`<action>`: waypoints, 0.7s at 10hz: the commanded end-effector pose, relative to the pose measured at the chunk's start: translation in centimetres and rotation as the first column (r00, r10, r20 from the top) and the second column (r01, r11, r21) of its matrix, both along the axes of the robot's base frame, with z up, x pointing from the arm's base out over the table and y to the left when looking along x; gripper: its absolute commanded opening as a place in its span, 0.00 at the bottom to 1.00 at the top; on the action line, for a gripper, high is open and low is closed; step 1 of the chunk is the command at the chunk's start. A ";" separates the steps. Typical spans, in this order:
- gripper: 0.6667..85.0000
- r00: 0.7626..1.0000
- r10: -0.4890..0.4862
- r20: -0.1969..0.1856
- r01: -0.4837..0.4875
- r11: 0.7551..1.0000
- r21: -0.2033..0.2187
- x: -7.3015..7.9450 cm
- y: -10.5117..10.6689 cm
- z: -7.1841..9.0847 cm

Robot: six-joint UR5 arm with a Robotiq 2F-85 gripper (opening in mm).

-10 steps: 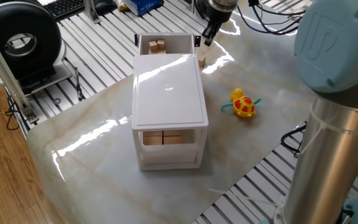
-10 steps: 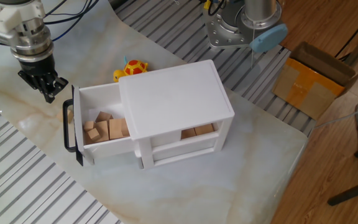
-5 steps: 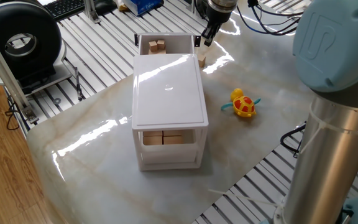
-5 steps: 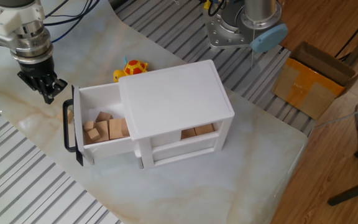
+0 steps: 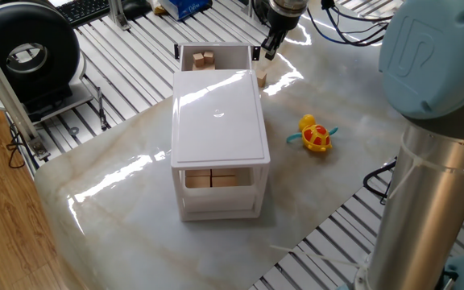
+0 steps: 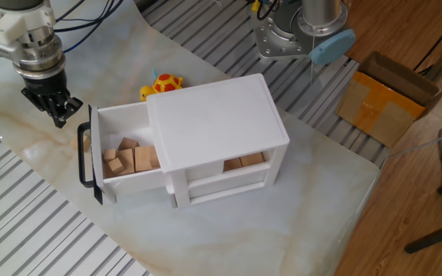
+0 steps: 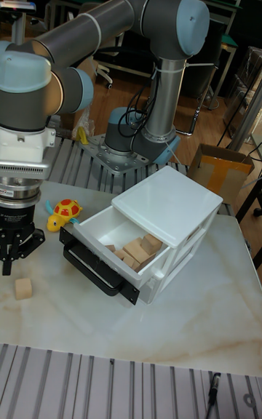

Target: Take something out of a drawer

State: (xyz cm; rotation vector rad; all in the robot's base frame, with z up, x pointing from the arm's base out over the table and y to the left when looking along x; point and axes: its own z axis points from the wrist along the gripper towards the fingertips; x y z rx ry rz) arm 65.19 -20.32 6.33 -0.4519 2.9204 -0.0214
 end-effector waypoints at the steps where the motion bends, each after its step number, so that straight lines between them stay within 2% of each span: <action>1: 0.00 1.000 -0.007 0.005 0.007 1.000 0.015 0.1 0.2 0.2; 7: 0.00 1.000 -0.005 0.002 0.005 1.000 0.013 0.0 0.2 0.2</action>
